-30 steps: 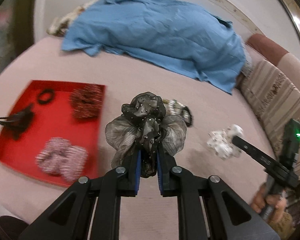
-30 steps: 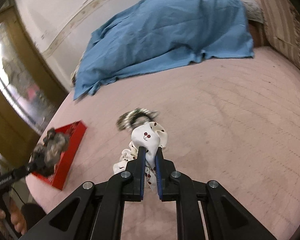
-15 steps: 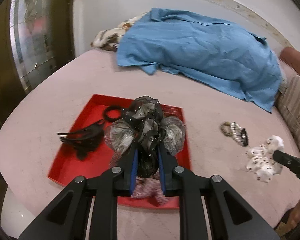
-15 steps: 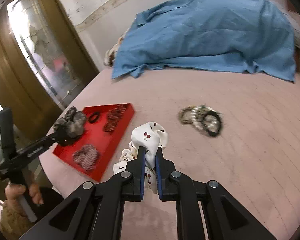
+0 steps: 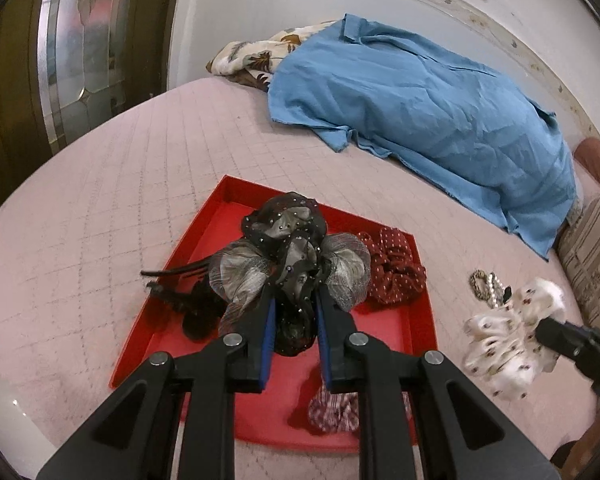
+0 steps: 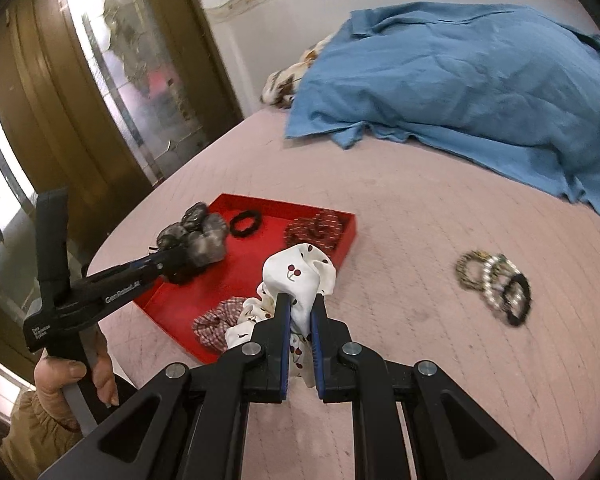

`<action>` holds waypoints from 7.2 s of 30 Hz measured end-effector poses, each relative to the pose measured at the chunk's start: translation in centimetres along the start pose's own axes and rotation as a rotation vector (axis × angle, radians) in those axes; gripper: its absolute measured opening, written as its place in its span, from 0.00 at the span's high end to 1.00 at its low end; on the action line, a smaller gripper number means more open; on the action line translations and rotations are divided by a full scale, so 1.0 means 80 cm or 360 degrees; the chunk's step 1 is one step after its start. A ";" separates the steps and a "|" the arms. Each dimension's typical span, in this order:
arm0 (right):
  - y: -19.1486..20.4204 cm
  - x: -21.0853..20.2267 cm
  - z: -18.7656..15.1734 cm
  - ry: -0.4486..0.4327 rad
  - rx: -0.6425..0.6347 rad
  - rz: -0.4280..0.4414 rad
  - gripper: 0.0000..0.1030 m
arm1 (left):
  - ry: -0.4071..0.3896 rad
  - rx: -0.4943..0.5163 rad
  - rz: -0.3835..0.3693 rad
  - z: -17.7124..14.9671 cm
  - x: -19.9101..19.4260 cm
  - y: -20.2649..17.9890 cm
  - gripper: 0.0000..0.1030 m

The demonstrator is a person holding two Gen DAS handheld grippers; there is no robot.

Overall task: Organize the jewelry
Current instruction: 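Drop sheer scrunchie into red tray with left tool while right drops cherry scrunchie, then move both tools to the bracelets lying on the bed, then grasp leopard-print bracelet with left tool while right grasps black beaded bracelet, then carry leopard bracelet toward red tray with left tool while right carries black bracelet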

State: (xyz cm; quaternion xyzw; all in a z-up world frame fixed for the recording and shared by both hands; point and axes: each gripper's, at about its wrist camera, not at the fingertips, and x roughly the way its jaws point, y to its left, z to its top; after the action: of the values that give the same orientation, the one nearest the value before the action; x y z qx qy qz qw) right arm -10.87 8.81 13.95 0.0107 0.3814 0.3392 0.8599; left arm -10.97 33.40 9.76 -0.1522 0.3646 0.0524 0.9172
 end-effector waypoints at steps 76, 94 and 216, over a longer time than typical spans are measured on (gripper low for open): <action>-0.143 -0.083 -0.077 -0.0137 0.0195 -0.0551 0.12 | -0.0350 0.0320 0.0266 -0.040 -0.045 -0.089 0.07; -0.299 -0.064 -0.104 0.0007 0.0465 -0.0445 0.23 | -0.0006 0.0511 -0.0061 -0.045 -0.025 -0.219 0.07; -0.211 -0.107 -0.155 -0.0177 0.0579 -0.0350 0.91 | 0.0066 0.0500 -0.0044 -0.120 -0.085 -0.213 0.95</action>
State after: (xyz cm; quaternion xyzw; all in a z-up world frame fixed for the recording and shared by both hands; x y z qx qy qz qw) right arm -13.51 -12.20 6.01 0.1426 0.3871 0.1679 0.8953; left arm -18.66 14.30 11.86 -0.0129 0.3849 -0.0212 0.9226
